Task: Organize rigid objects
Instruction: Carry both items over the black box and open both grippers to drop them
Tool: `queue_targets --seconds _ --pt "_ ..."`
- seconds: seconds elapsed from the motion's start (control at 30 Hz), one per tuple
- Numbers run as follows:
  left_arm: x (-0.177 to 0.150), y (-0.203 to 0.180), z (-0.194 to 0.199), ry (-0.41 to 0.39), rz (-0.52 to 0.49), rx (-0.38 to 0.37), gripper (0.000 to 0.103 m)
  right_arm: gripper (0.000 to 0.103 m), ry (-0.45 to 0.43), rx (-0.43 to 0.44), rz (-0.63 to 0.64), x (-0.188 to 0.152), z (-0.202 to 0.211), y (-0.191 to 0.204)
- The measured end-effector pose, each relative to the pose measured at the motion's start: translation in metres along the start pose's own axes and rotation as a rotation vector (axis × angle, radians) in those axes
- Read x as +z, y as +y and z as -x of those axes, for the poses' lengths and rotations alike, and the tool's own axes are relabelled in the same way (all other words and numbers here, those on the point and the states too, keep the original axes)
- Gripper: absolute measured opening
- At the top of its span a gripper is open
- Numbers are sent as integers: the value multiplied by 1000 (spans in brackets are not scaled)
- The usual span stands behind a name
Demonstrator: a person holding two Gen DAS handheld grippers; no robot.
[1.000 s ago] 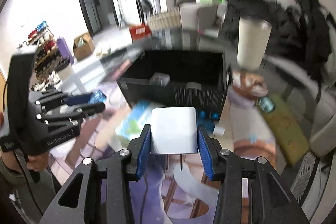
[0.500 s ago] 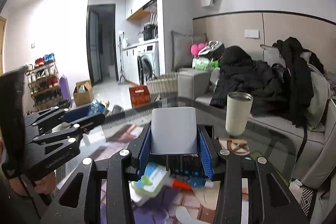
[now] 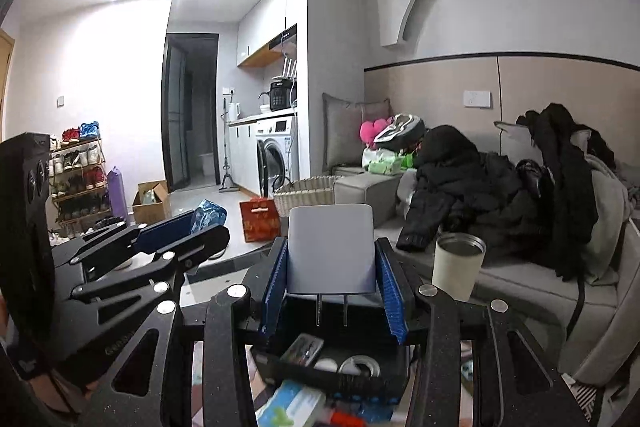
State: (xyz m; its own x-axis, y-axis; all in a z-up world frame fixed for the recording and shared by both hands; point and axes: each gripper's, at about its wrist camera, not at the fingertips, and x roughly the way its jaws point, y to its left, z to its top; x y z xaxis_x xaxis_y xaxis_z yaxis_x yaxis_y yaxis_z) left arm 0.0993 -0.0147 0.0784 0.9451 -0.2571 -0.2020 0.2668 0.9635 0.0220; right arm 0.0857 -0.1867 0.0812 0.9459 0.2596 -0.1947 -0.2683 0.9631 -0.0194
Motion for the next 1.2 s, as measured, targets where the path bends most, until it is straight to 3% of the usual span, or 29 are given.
queue_targets --seconds 0.27,0.37,0.7,0.83,1.0,1.2 --pt "-2 9 -50 74 20 44 29 43 47 -36 8 9 -54 -15" --pt "-8 13 -77 147 29 43 29 43 90 -47 10 5 -78 -19" --pt "-42 2 -147 489 67 -15 29 43 429 -83 -114 -34 -164 -67" --pt "-50 -8 -158 546 35 -21 29 43 600 -47 -142 -63 -190 -74" --pt "-68 -20 -172 676 -2 -73 29 43 697 -20 -158 -83 -205 -77" --pt "-74 -18 -173 705 10 -84 29 43 792 33 -190 -102 -213 -71"
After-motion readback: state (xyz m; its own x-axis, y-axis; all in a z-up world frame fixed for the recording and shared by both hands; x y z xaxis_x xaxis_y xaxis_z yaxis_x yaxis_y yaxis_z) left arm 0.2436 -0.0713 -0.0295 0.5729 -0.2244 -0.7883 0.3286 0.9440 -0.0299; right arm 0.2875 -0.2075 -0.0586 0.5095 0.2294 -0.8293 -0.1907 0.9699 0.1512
